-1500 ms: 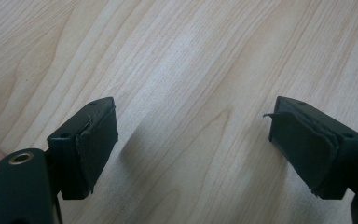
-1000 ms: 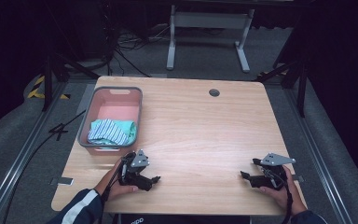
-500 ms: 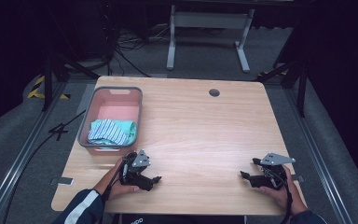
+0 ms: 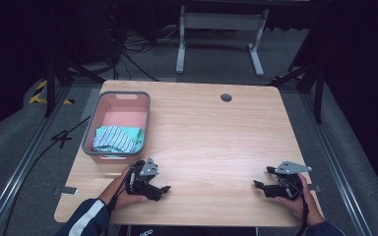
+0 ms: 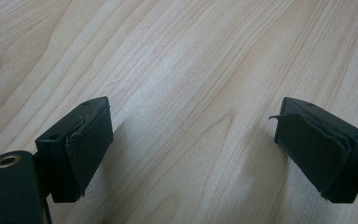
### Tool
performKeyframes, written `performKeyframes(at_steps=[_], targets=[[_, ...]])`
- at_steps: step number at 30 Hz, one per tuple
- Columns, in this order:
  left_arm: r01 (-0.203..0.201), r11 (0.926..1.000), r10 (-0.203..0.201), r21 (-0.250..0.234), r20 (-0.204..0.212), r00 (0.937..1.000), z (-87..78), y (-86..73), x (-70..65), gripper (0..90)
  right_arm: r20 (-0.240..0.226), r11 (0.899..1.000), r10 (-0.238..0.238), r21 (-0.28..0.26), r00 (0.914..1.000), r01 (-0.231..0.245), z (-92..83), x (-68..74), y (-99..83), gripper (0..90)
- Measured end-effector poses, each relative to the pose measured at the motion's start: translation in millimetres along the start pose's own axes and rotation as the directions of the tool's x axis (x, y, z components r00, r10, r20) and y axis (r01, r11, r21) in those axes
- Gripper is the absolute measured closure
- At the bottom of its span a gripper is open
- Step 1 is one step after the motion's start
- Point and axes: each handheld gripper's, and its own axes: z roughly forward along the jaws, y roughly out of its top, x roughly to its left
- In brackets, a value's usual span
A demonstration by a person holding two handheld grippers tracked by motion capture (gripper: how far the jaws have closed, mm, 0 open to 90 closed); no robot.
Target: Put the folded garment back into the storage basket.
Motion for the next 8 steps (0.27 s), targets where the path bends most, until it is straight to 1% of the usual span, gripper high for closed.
performKeyframes(at_steps=[8], targets=[[-0.005,1.0,0.005,-0.001,0.007,1.0,0.8,0.7,1.0,11.0,0.0,1.0,0.0,0.0,1.0,0.0,0.0,0.0,0.0,22.7]])
